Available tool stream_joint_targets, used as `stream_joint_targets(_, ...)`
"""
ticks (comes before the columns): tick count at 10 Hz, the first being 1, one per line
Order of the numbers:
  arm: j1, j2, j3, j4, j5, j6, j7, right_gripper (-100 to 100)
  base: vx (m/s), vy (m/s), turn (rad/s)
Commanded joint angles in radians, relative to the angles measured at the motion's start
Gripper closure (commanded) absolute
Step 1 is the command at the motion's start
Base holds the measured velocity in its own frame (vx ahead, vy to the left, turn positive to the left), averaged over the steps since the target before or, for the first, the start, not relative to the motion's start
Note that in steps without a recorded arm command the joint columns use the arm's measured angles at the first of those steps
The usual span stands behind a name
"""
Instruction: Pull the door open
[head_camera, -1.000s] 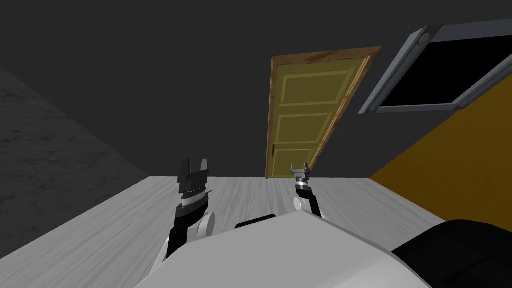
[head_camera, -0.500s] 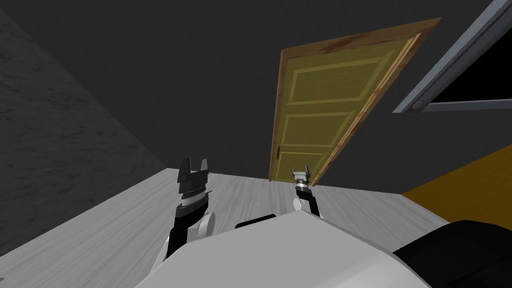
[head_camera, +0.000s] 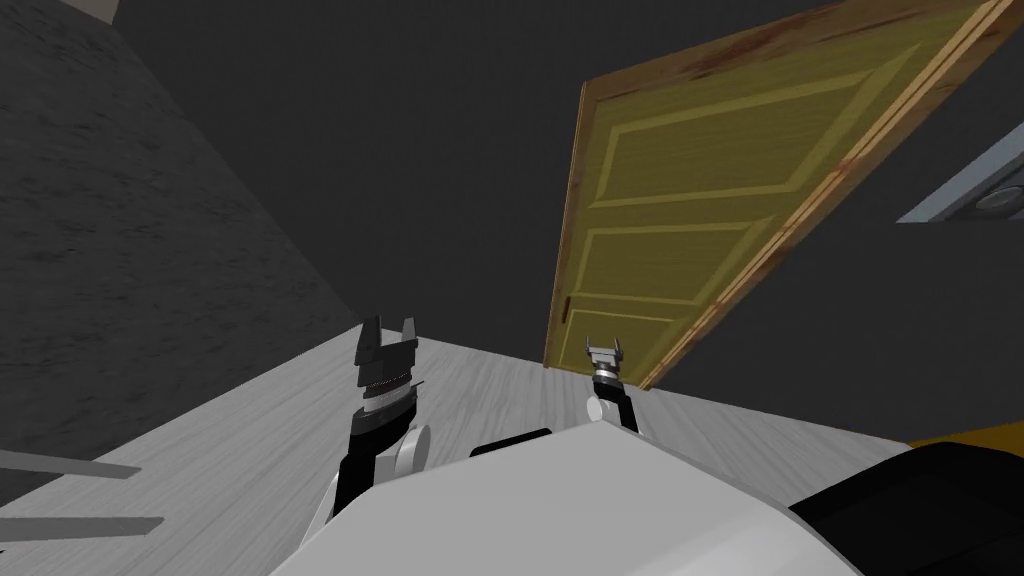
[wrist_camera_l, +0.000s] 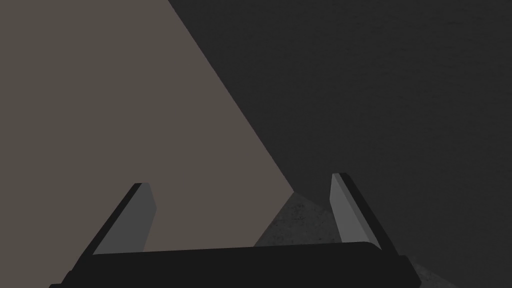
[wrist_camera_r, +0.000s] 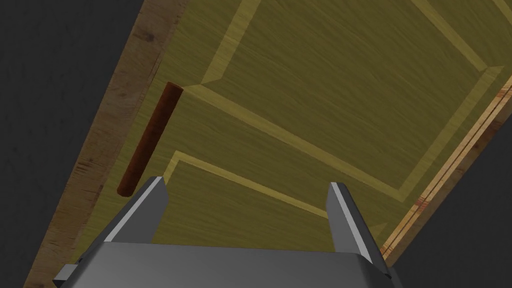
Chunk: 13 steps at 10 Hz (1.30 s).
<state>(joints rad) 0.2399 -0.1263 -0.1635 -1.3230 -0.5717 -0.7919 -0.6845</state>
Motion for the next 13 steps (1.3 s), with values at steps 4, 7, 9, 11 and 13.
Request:
stream_joint_targets(4,-0.032,-0.003,-0.012,0.101,-0.065,-0.016,-0.097,-100,0.041,-0.077,0.199)
stream_joint_targets(7,-0.052,-0.006,-0.019,0.165,-0.105,-0.027,-0.155,-100,0.043,-0.083,0.195)
stream_joint_targets(9,-0.065,-0.008,-0.024,0.205,-0.130,-0.033,-0.192,-100,0.031,-0.081,0.214)
stream_joint_targets(11,-0.078,-0.009,-0.029,0.244,-0.155,-0.040,-0.228,-100,0.021,-0.077,0.209)
stream_joint_targets(13,-0.094,-0.011,-0.035,0.297,-0.187,-0.049,-0.276,-100,0.028,-0.099,0.265)
